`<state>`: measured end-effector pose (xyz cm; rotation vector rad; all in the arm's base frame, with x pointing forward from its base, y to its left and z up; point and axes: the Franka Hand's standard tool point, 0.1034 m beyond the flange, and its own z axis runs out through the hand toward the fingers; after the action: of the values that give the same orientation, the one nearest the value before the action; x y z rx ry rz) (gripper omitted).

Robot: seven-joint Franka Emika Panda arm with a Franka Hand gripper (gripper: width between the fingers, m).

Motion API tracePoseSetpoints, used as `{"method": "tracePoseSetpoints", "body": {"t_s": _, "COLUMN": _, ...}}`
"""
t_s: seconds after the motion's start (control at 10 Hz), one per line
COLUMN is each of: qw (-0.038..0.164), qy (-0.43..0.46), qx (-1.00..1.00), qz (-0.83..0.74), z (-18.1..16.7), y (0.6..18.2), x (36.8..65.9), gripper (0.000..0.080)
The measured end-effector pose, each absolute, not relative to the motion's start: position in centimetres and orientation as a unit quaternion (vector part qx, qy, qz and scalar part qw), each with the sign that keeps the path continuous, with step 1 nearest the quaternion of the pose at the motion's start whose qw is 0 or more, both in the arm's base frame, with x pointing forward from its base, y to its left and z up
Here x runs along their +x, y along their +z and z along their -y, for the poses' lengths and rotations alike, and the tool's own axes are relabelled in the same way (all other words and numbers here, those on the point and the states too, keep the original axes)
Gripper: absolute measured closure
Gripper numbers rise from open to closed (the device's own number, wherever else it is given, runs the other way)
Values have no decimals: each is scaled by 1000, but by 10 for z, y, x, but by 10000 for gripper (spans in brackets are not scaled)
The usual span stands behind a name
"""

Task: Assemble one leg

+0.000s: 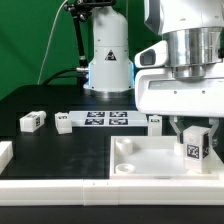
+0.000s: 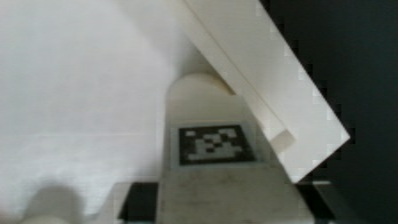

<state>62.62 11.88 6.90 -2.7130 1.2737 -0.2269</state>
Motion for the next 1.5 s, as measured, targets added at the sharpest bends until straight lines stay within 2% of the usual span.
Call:
{"method": "tracePoseSetpoints", "body": {"t_s": 0.2, "qw": 78, "qy": -68, "qx": -851, "qz": -515, "z": -118, "y": 69, "x": 626, "gripper": 506}}
{"method": "tracePoseSetpoints", "body": {"t_s": 0.5, "qw": 76, "qy": -70, "qx": -866, "qz": -490, "z": -118, "y": 69, "x": 627, "gripper": 506}}
{"method": "tracePoseSetpoints", "body": {"t_s": 0.6, "qw": 76, "qy": -70, "qx": -866, "qz": -488, "z": -118, "y": 69, "x": 627, "gripper": 334}}
{"method": "tracePoseSetpoints", "body": {"t_s": 0.7, "qw": 71, "qy": -70, "qx": -890, "qz": -446, "z": -118, "y": 71, "x": 627, "gripper": 334}}
{"method": "tracePoseSetpoints", "body": {"t_s": 0.8, "qw": 67, "qy": -75, "qx": -918, "qz": -382, "z": -120, "y": 71, "x": 628, "gripper": 189}}
{"method": "tracePoseSetpoints", "body": {"t_s": 0.9, "qw": 63, "qy": -78, "qx": -937, "qz": -333, "z": -121, "y": 71, "x": 627, "gripper": 160}}
{"method": "tracePoseSetpoints", "body": {"t_s": 1.5, "qw": 35, "qy": -93, "qx": -994, "qz": -52, "z": -123, "y": 72, "x": 628, "gripper": 150}}
